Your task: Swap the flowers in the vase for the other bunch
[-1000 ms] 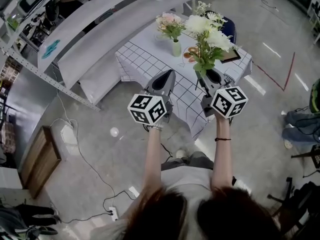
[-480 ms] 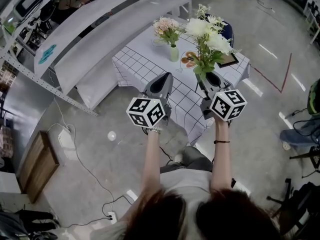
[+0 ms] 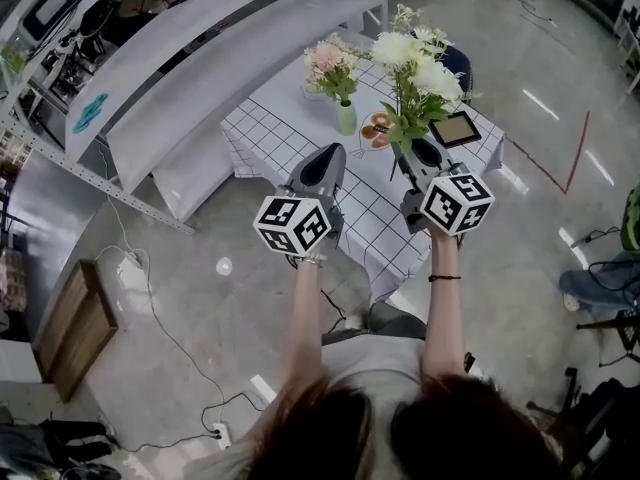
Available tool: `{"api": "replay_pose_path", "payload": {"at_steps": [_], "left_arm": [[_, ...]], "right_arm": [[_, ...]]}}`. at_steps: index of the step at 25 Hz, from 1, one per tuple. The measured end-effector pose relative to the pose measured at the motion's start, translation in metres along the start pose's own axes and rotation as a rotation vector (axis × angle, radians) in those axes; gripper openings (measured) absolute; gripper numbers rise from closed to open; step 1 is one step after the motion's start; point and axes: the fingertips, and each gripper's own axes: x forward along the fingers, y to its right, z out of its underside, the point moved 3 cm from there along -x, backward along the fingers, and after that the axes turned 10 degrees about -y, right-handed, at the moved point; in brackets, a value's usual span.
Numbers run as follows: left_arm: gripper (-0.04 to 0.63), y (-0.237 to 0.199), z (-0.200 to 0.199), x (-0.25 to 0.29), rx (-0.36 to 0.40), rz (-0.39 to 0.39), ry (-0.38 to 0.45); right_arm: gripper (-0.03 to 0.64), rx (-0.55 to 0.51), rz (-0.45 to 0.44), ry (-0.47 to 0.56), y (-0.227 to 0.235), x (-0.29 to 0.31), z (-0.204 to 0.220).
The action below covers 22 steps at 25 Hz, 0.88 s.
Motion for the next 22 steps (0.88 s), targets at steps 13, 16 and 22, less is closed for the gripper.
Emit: {"api": "replay_pose_path", "payload": {"at_steps": [13,16,22], "left_arm": [[0.012,-0.018,-0.003,0.038,0.007,-0.059,0.033],[0.012,-0.021,-0.003,0.041,0.006,-0.084,0.042],[0.012,-0.029,0.003,0.053,0.014,-0.108,0.018]], "right_arm": [[0.051,0.031,-0.040,-0.025,0.040,0.034,-0.006],[0.051,0.033,-0.055,-0.028,0.045,0.038,-0.006],[0.051,0.038,-0.066,-0.040,0.055,0.047,-0.006]]}}
